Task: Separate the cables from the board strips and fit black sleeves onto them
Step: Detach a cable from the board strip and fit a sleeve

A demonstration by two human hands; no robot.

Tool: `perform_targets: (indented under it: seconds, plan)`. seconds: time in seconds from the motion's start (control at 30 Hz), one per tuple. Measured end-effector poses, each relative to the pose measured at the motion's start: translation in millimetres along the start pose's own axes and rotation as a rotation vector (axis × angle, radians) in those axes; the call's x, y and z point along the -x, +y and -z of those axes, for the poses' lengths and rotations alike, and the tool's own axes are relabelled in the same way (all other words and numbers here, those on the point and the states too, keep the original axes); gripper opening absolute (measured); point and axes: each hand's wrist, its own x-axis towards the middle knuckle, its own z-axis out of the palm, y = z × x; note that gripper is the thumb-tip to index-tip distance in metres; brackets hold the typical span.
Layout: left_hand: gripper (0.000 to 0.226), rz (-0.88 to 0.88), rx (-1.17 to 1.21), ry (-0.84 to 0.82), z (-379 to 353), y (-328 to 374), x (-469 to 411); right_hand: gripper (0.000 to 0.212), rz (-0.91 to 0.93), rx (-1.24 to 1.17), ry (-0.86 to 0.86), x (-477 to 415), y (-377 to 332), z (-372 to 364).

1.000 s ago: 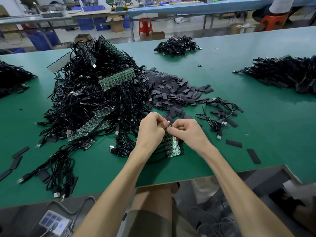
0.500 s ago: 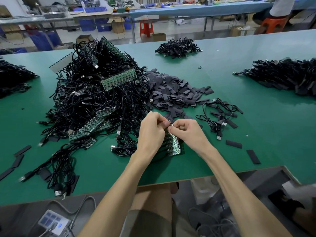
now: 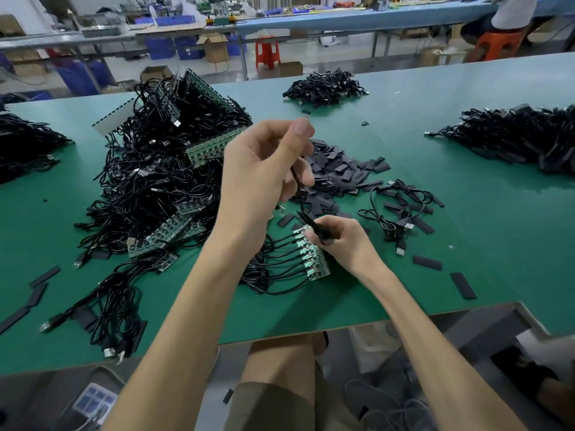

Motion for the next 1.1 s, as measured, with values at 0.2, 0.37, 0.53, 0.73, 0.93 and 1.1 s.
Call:
perform_targets:
  seconds: [0.2,0.37,0.53,0.73,0.93,1.1]
  plan:
    - [0.02,0.431,0.226,0.003,-5.2,-56.5,-4.4,0.034,-0.003,-0.013,-0.008,2.7,0.2,-0.3]
    - [0.021,0.508,0.319,0.14,-13.3,-92.5,-0.3,0.025,0.004,0.049,0.008,4.2,2.4,0.3]
    - [0.026,0.543,0.26,0.197,-9.4,-104.7,-2.5,0.023,-0.015,-0.108,-0.013,6.7,-6.5,3.3]
    - [0.021,0.533,0.208,0.147,-10.0,-113.3,-2.3,0.022,-0.013,-0.169,-0.15,5.2,-9.3,2.2]
    - [0.028,0.404,0.002,0.049,-7.1,-125.9,4.2,0.02,0.009,-0.125,-0.138,6.5,-6.9,2.4]
    - [0.027,0.322,-0.111,0.084,4.3,-144.6,11.6,0.023,-0.002,0.051,0.06,5.0,-4.5,2.3]
